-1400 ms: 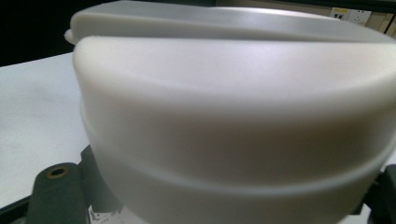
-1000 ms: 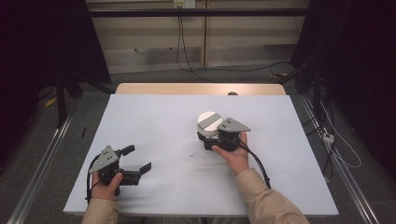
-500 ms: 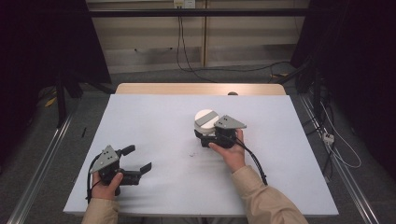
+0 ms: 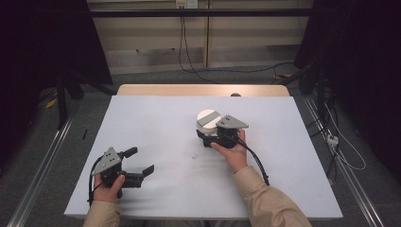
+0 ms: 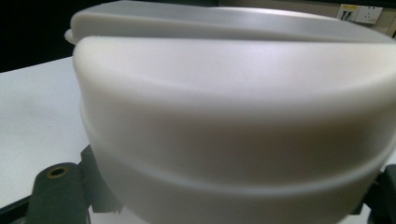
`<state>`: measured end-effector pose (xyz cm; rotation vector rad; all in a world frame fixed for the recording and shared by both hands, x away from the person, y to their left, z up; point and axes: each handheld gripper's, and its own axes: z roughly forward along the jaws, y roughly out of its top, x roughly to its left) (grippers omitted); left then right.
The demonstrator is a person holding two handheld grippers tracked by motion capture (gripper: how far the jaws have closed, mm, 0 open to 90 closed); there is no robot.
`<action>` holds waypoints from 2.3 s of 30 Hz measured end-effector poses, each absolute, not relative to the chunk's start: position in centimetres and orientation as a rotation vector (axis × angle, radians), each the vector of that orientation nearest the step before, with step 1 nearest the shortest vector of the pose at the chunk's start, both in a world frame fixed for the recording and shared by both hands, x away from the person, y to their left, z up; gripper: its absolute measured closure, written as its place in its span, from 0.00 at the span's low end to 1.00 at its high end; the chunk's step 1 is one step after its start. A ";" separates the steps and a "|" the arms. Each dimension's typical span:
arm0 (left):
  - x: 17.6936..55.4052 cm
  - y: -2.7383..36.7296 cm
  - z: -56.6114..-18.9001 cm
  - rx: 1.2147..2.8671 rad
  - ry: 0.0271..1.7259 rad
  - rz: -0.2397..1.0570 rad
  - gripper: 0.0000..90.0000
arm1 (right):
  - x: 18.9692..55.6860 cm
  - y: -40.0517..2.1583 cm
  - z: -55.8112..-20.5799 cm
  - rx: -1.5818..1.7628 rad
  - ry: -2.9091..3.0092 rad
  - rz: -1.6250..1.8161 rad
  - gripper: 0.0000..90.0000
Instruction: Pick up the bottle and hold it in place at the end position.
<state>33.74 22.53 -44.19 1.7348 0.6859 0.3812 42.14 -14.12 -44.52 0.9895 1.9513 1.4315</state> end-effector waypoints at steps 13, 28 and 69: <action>33.8 22.5 -44.2 1.740 0.683 0.381 0.04 | 42.6 -14.0 -44.7 0.994 1.956 1.426 0.21; 33.7 22.6 -44.3 1.738 0.692 0.378 0.04 | 42.9 -13.2 -45.4 0.982 1.983 1.435 0.21; 34.3 22.0 -44.5 1.741 0.719 0.358 0.04 | 43.0 -13.1 -46.0 0.928 2.042 1.461 0.21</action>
